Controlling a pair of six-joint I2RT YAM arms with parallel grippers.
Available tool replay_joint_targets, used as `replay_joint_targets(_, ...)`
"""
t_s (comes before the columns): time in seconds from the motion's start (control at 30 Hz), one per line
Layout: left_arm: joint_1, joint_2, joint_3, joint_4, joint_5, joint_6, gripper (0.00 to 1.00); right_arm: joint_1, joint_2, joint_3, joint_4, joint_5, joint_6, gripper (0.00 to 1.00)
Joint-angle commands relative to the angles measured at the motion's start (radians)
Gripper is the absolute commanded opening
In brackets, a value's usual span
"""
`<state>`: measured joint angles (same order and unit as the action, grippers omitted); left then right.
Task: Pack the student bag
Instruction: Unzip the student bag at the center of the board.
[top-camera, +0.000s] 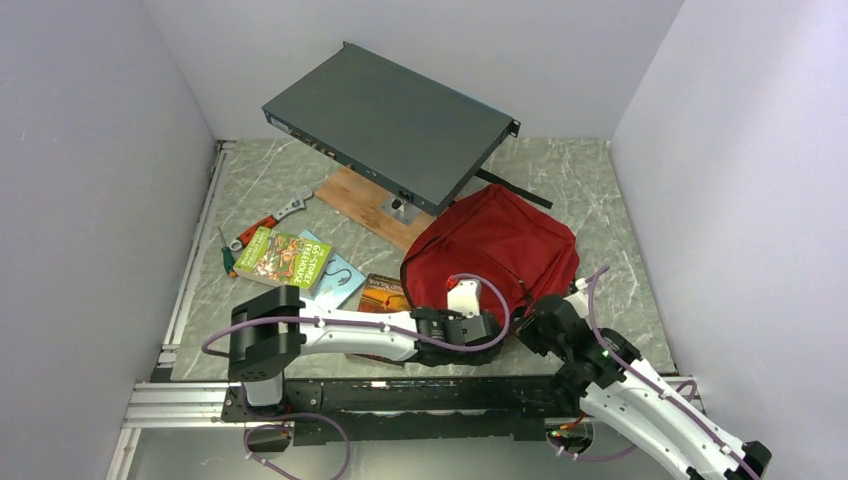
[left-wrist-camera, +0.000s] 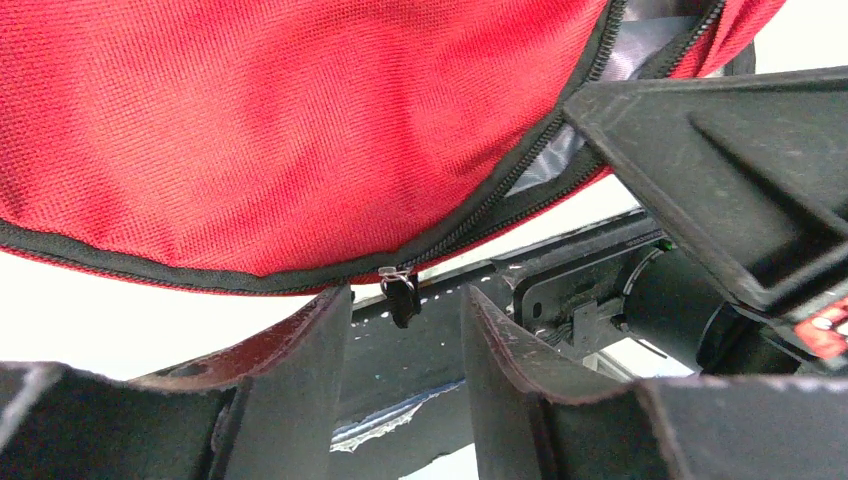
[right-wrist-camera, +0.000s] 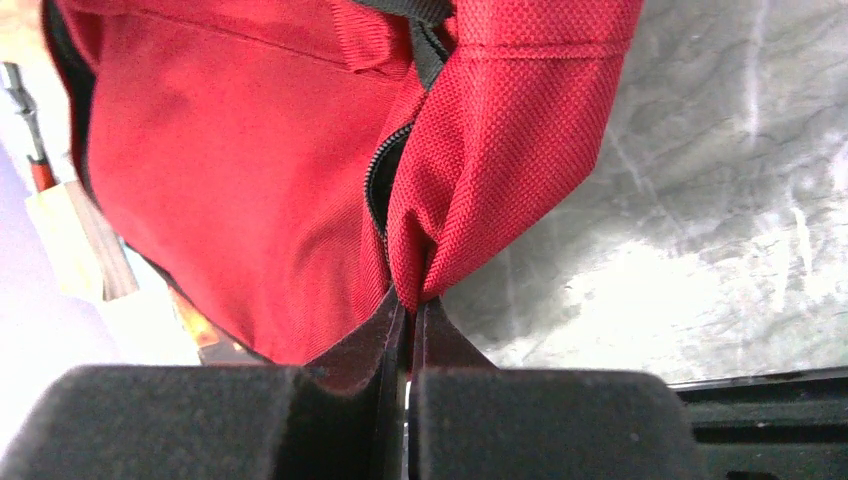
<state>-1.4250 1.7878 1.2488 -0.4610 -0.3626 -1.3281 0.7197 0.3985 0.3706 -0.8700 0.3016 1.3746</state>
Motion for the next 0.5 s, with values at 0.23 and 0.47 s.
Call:
replay_joint_targets(0.23,-0.002,-0.092,-0.035,0.031,-0.105,0.013,0.35,-0.001,0.034,0.121,0.076,-0.057,-0.009,0.00)
replay_joint_targets(0.47,0.024,-0.072,-0.002,0.004,-0.119,0.036,0.28,-0.002,0.018,0.111,0.081,-0.062,-0.005,0.00)
